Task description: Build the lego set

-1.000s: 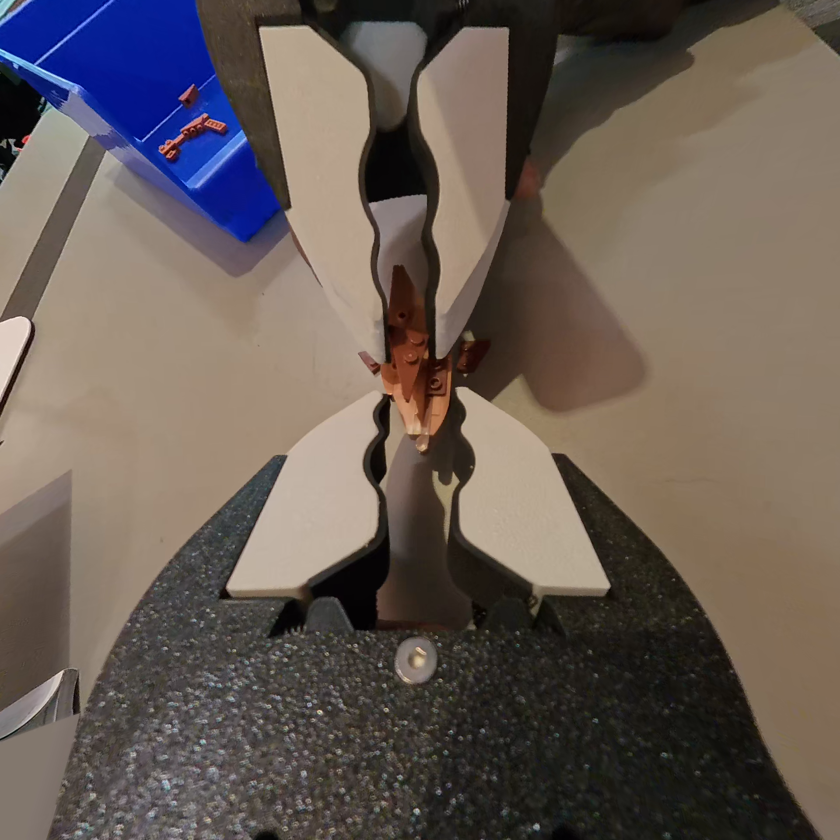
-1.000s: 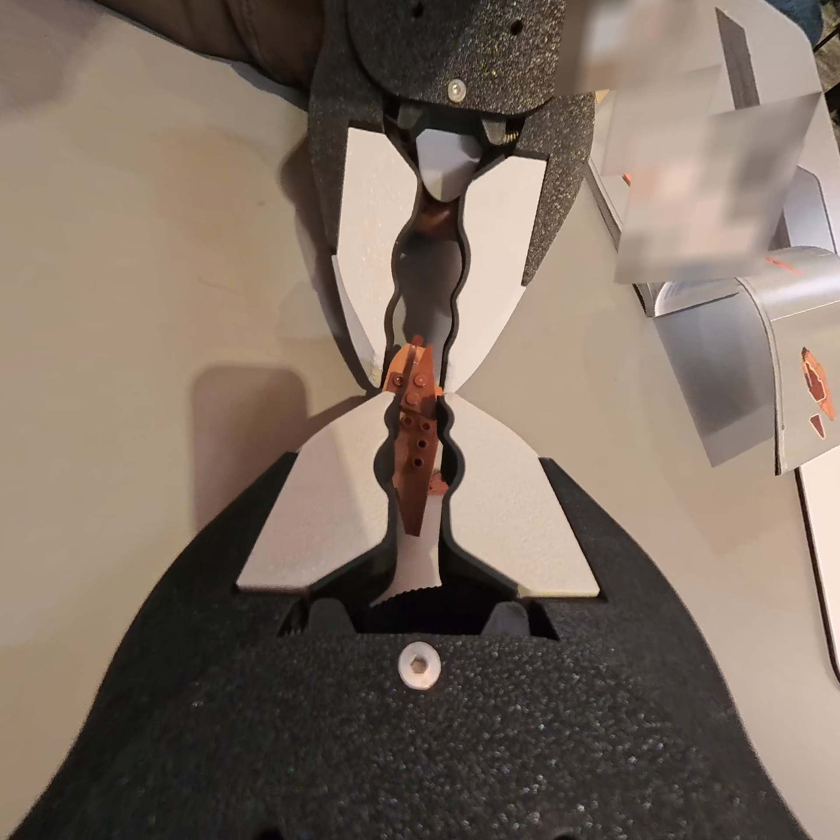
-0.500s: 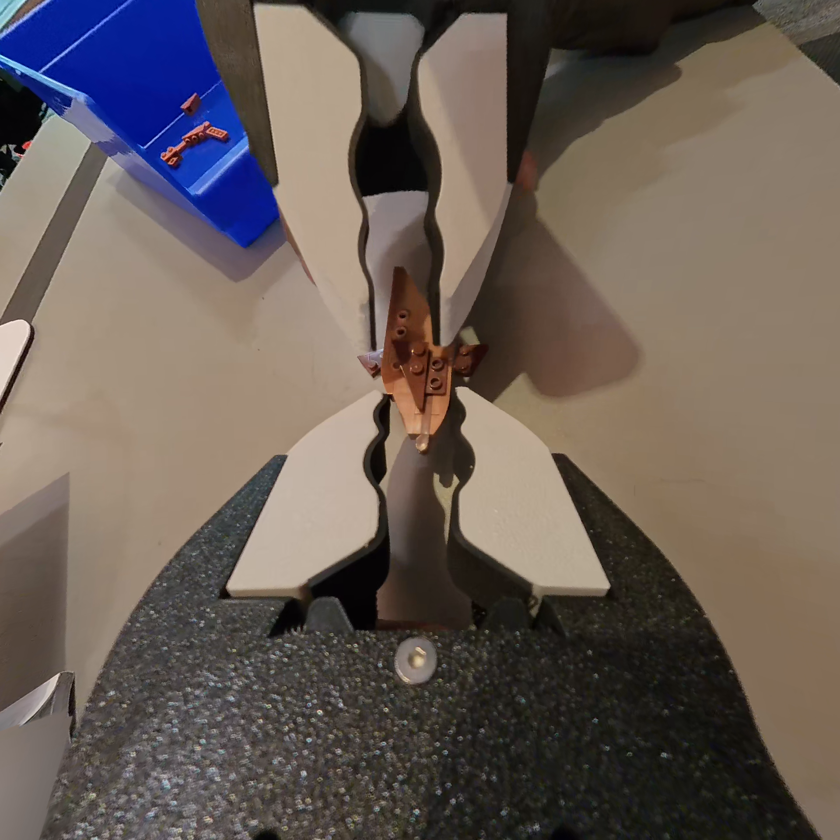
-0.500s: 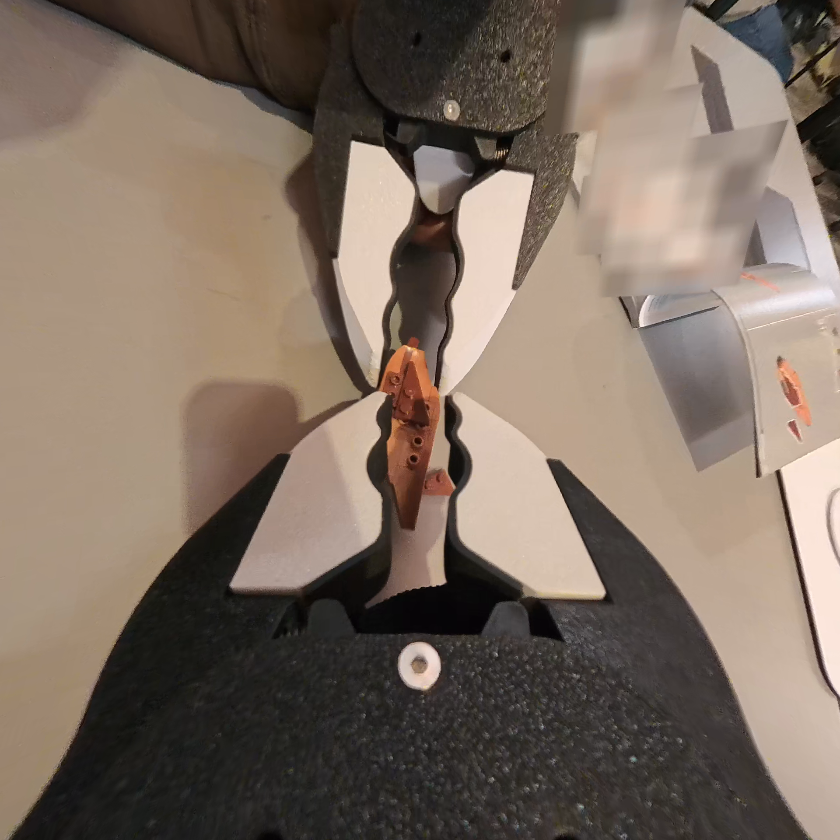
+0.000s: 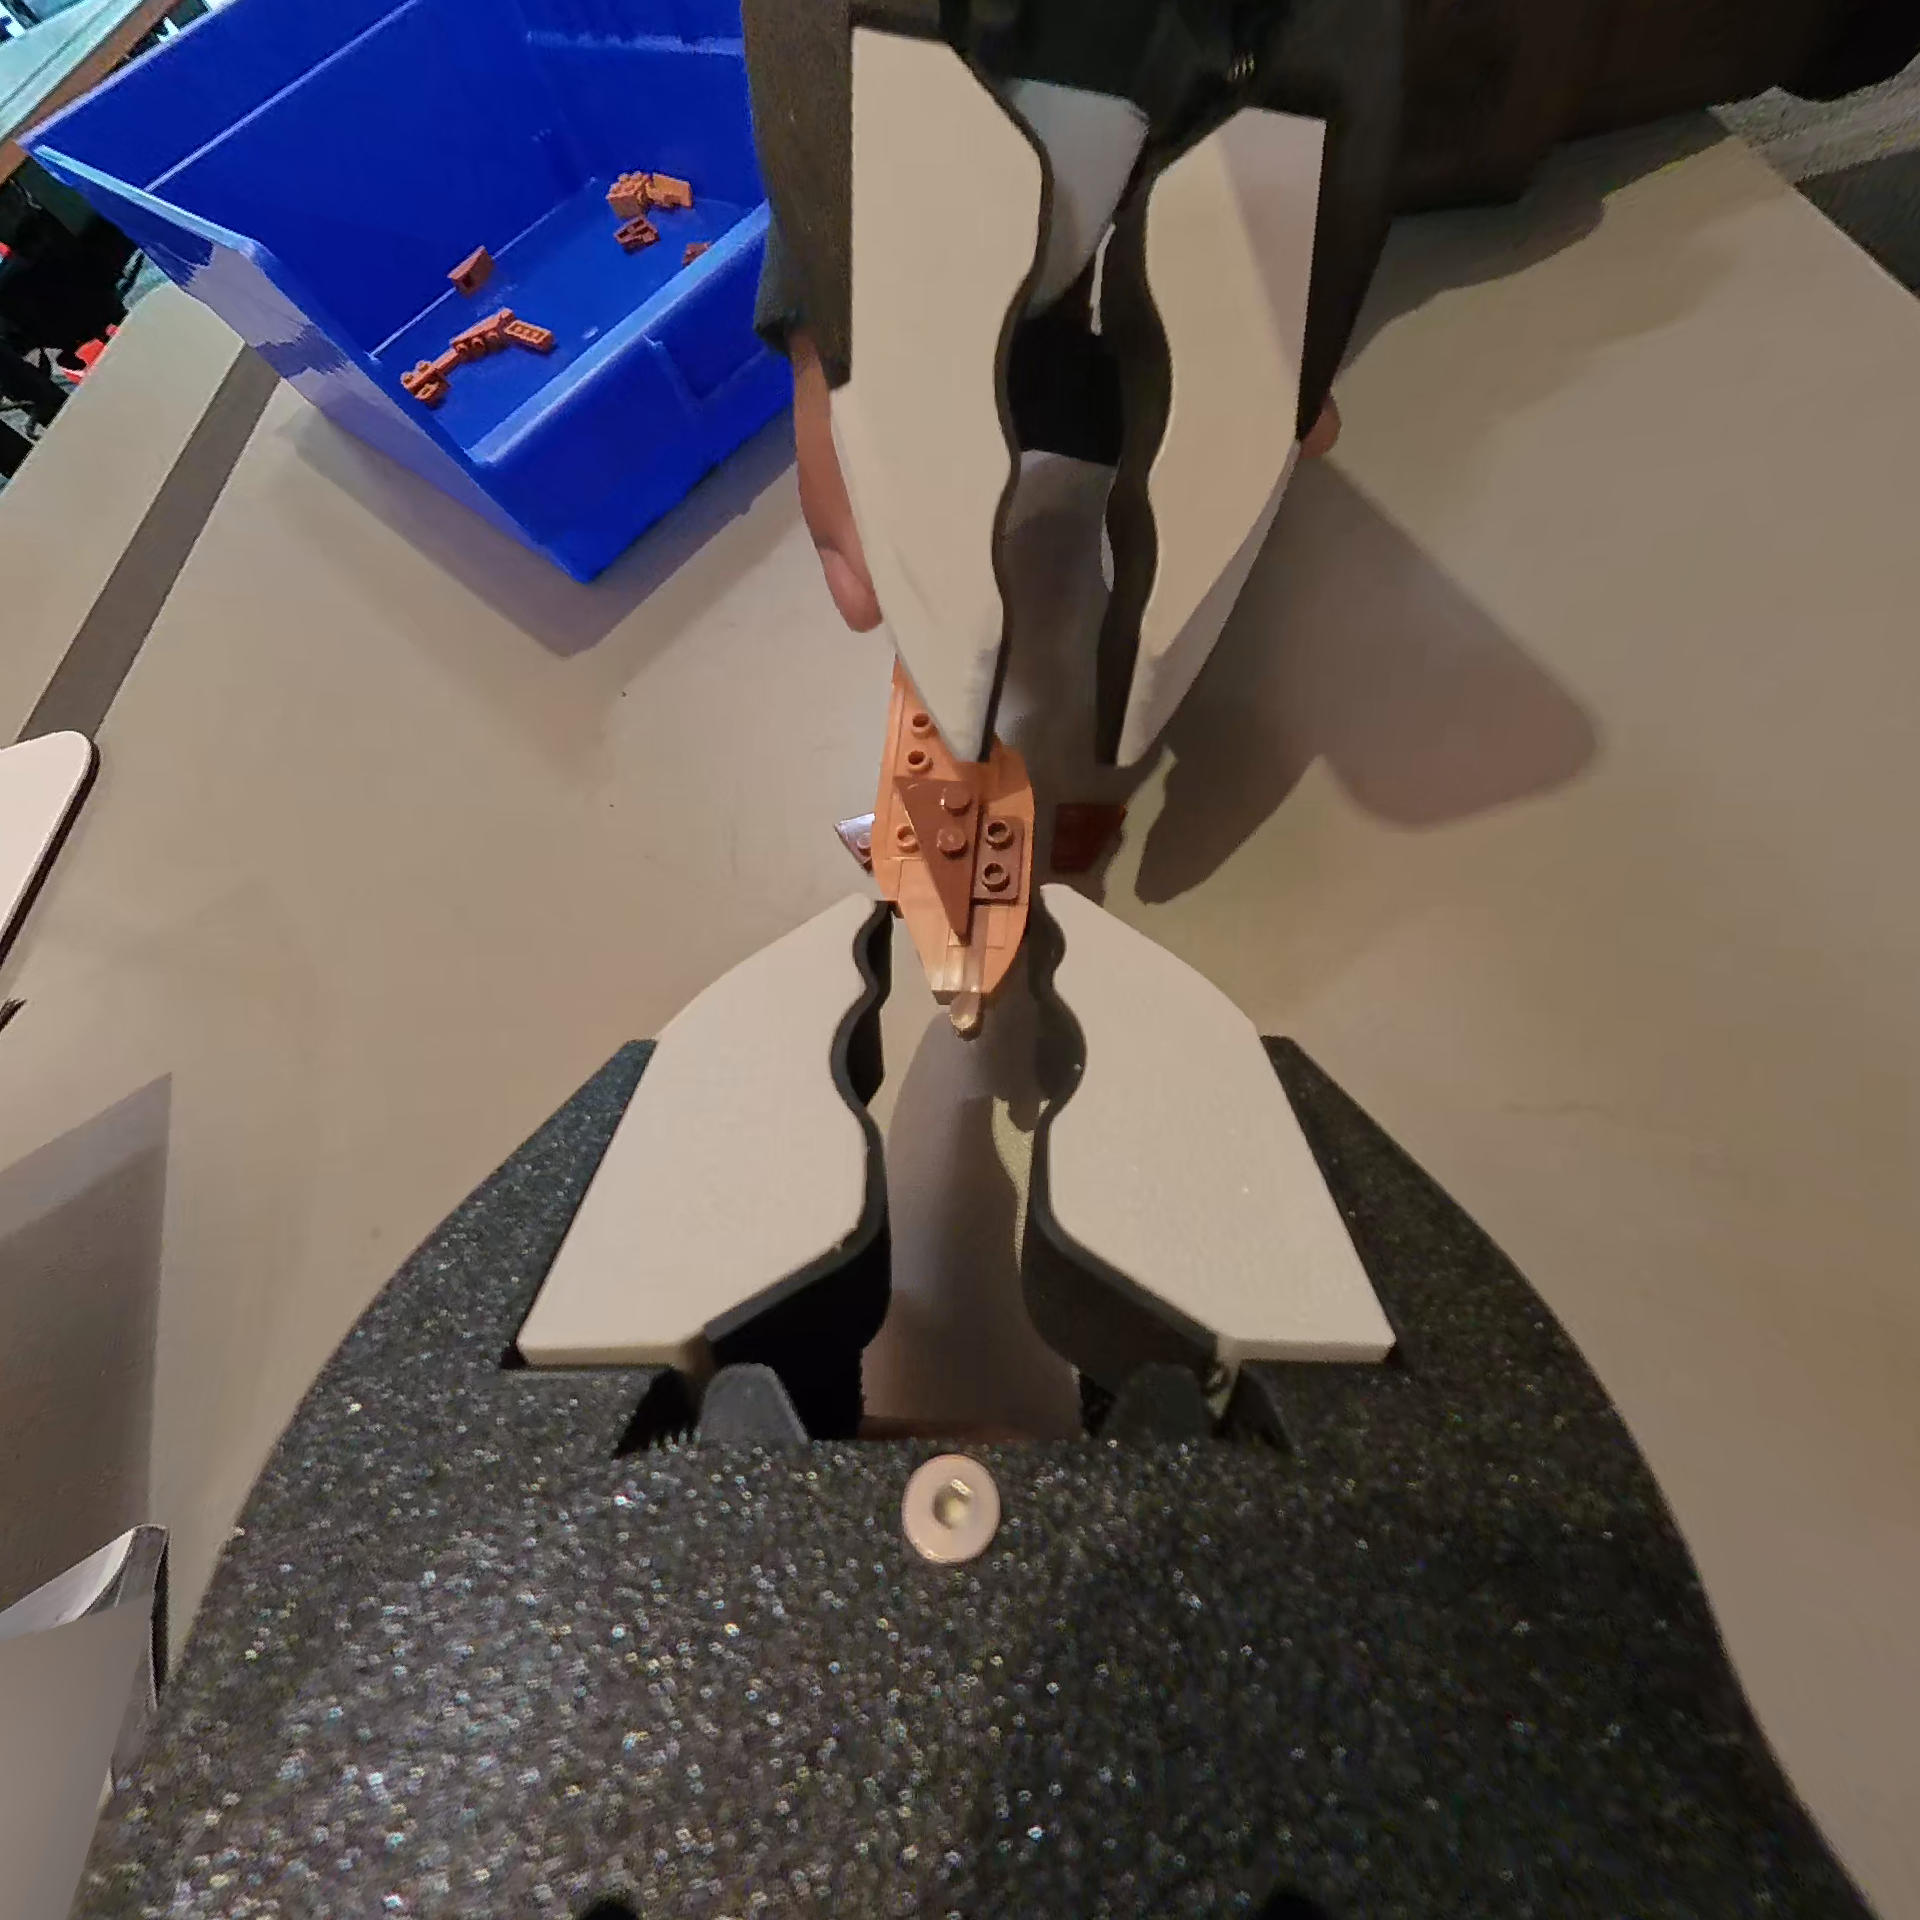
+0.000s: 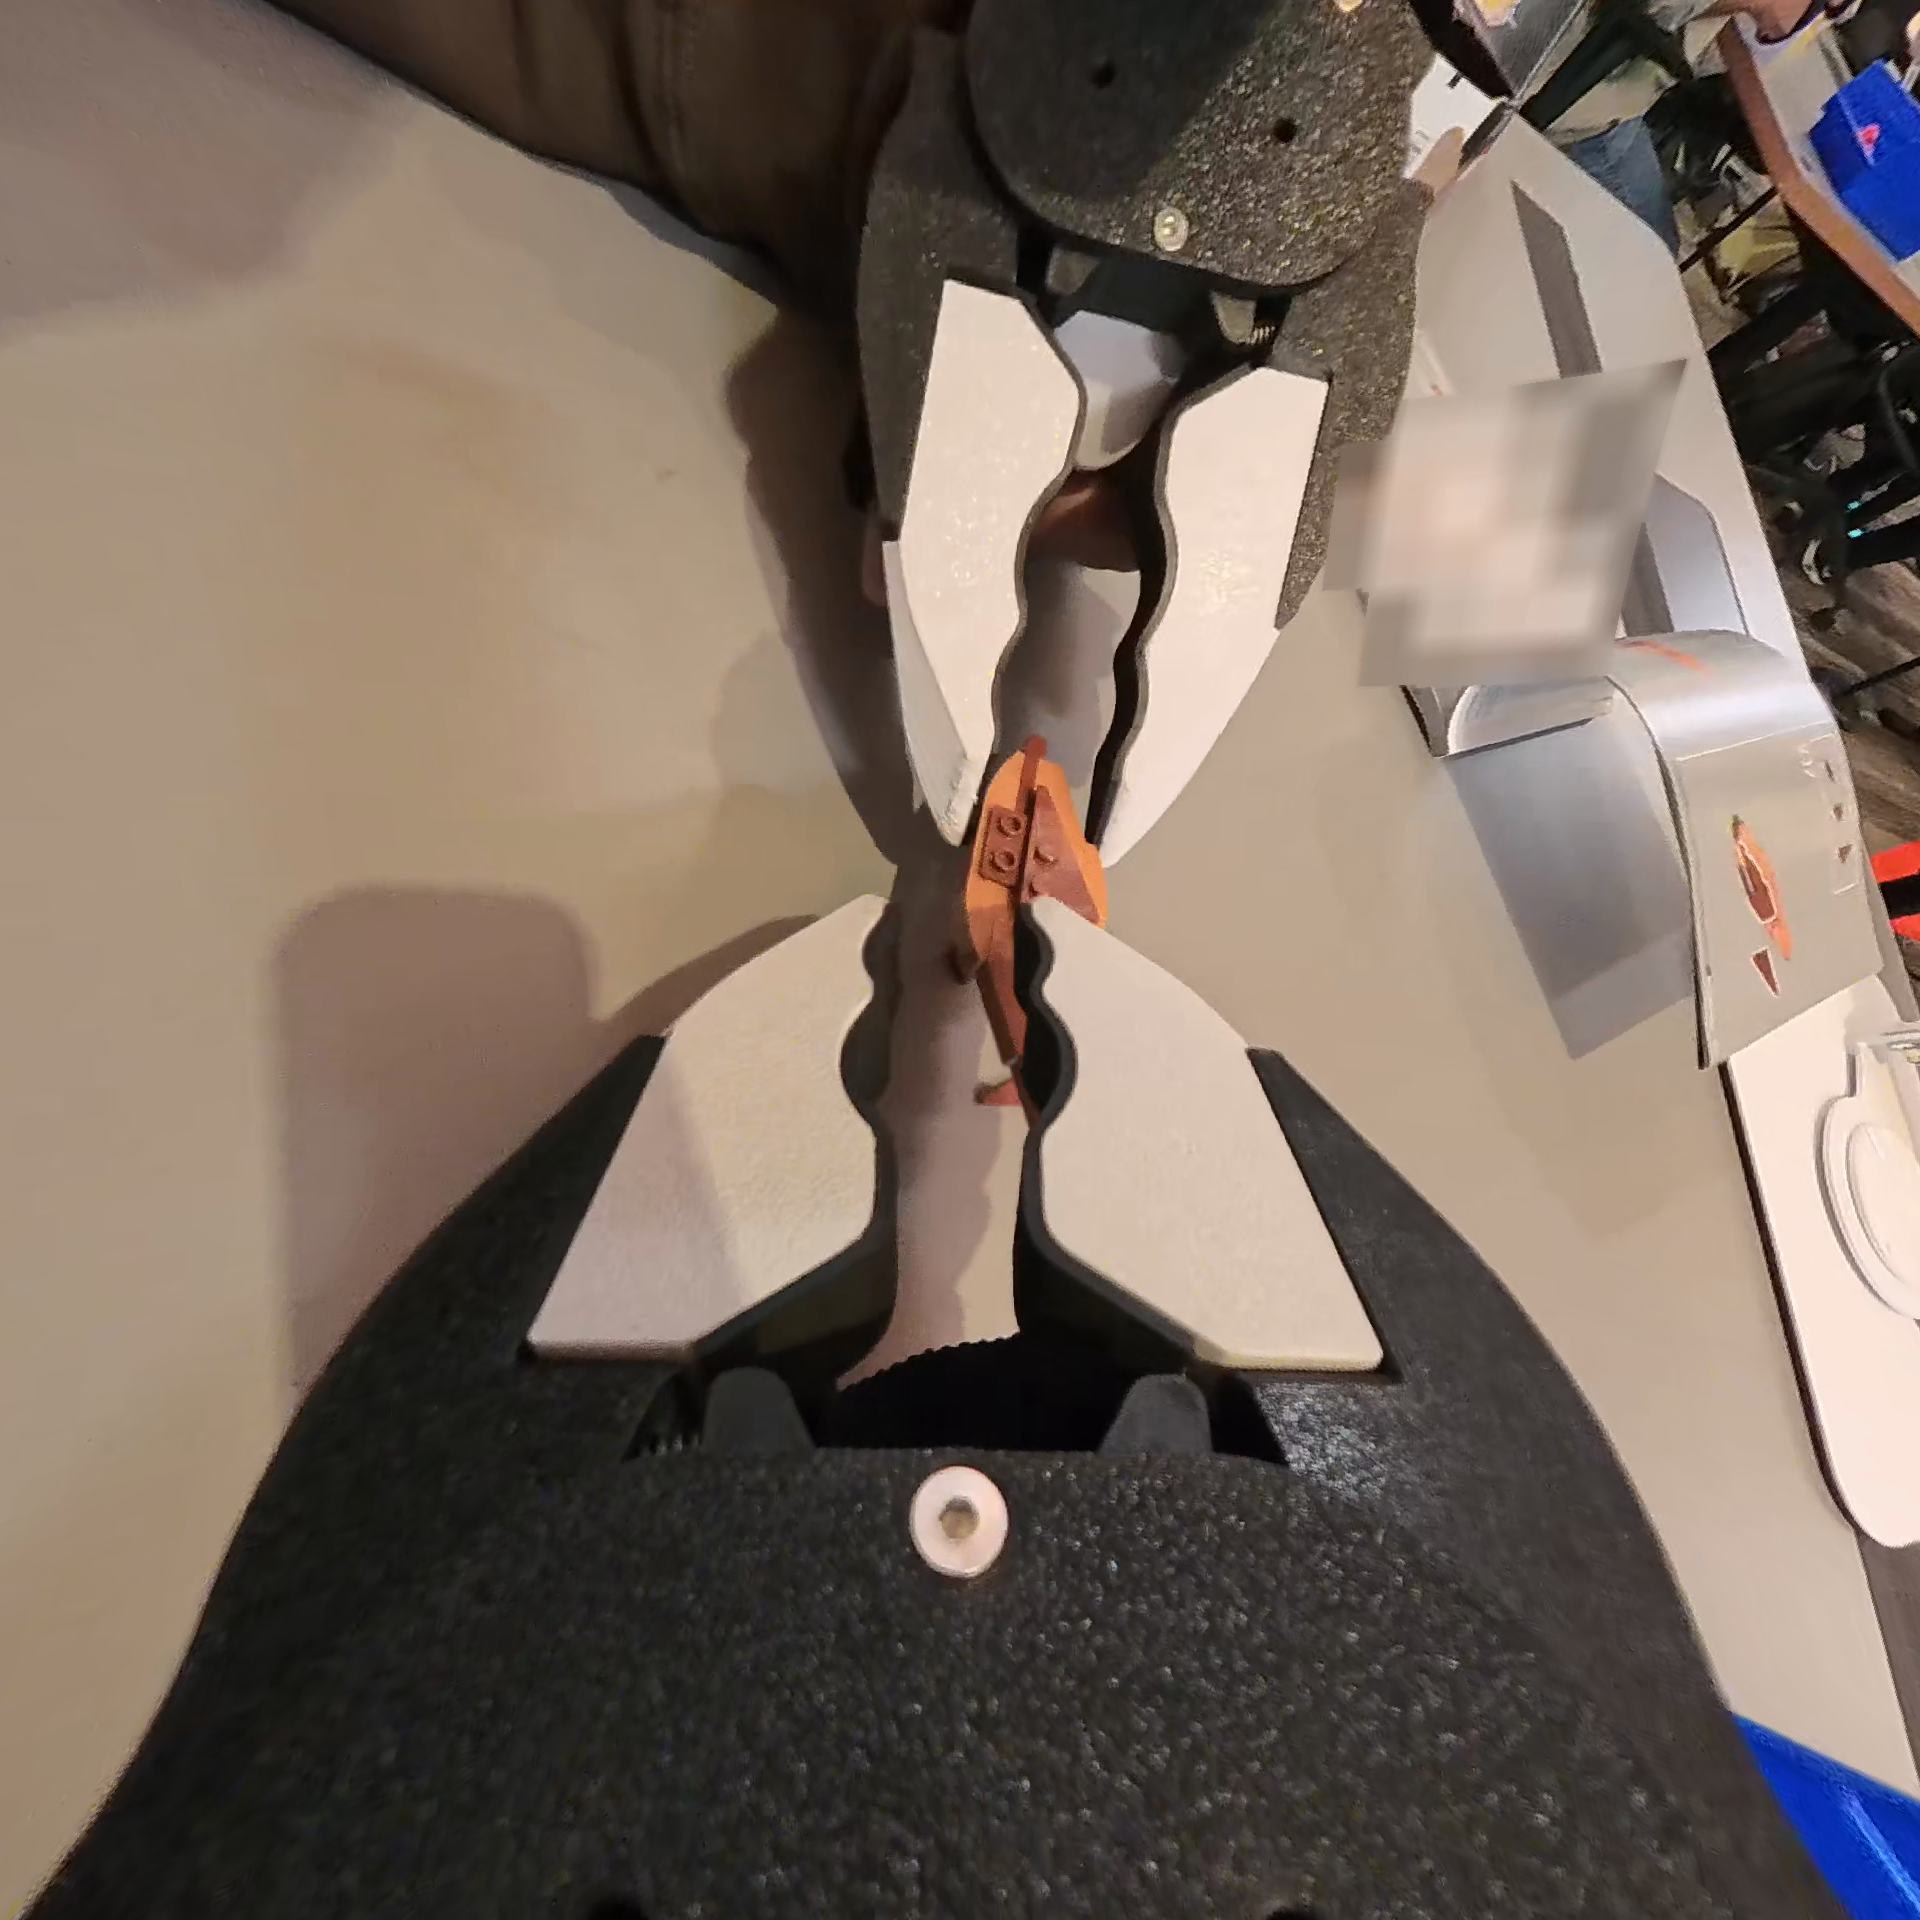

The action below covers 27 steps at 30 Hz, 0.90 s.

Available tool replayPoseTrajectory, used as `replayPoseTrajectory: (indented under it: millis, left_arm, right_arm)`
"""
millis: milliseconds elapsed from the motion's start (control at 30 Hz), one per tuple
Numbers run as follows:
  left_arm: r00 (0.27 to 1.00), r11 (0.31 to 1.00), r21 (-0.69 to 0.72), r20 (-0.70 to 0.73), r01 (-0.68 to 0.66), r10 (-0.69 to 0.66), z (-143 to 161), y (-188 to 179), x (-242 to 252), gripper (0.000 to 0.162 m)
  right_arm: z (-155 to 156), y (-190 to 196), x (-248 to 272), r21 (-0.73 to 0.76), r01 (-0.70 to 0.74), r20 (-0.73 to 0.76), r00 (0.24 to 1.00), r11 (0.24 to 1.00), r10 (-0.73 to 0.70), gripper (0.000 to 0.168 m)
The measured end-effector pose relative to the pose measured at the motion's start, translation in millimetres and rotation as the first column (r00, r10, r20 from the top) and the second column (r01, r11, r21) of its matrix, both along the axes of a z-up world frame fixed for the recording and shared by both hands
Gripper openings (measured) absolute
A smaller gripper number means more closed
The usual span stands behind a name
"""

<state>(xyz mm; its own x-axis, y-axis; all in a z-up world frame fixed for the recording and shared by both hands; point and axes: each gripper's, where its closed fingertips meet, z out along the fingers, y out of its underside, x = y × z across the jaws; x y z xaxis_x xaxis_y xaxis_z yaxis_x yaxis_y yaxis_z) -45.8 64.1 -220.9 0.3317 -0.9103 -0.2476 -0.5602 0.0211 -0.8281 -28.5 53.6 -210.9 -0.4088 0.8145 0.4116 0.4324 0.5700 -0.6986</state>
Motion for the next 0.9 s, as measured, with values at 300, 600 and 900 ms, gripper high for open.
replayPoseTrajectory:
  millis: [300, 600, 900]
  left_arm:
    - [1.0, 1.0, -0.001, -0.003, 0.009, -0.009, -0.3, -1.7, 1.9, 0.025]
    - [1.0, 1.0, 0.0, -0.002, 0.011, -0.011, 0.3, -2.0, 2.2, 0.025]
    - [1.0, 1.0, 0.0, 0.001, 0.007, -0.007, 1.0, -1.3, 1.3, 0.025]
  right_arm:
    - [-2.4, -0.5, -3.6, 0.0, 0.013, -0.001, 1.0, 1.0, -0.013, 0.021]
    - [-2.7, -2.1, -3.7, -0.002, 0.008, 0.0, 1.0, 1.0, -0.008, 0.021]
    - [3.6, -1.4, -1.7, 0.022, -0.009, -0.04, 0.999, 1.0, 0.01, 0.021]
